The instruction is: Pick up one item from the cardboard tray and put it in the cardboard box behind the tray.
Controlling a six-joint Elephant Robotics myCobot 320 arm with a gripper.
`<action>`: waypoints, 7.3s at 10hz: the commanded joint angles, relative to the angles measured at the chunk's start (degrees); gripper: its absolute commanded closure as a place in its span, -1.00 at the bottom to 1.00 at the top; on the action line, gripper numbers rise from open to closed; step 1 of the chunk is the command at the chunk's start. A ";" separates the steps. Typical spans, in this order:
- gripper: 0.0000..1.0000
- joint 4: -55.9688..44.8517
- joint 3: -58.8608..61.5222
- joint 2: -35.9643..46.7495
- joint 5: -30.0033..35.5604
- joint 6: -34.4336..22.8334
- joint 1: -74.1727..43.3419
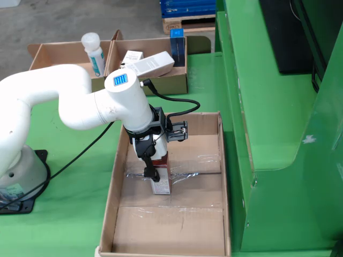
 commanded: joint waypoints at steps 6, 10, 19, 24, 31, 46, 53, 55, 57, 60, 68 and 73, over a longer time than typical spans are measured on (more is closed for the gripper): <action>1.00 0.56 1.84 1.46 0.36 -0.33 0.23; 1.00 -3.05 8.25 -0.14 0.34 -1.71 -0.26; 1.00 -5.24 40.86 -9.73 -4.14 -7.49 0.74; 1.00 -4.77 40.86 -6.51 -3.12 -10.09 0.22; 1.00 -18.63 40.86 0.19 0.39 -15.38 5.17; 1.00 -58.95 68.44 2.51 -1.40 -23.05 29.09; 1.00 -31.65 40.86 13.43 -7.64 -16.96 43.35; 1.00 -28.20 40.86 11.39 -9.42 -16.01 46.63; 1.00 -26.93 40.86 10.20 -9.92 -15.65 48.56; 1.00 -24.61 40.86 9.40 -10.61 -15.60 50.14; 1.00 -17.79 40.86 8.10 -9.33 -18.50 50.68; 1.00 -31.73 40.86 12.12 -9.38 -20.96 57.37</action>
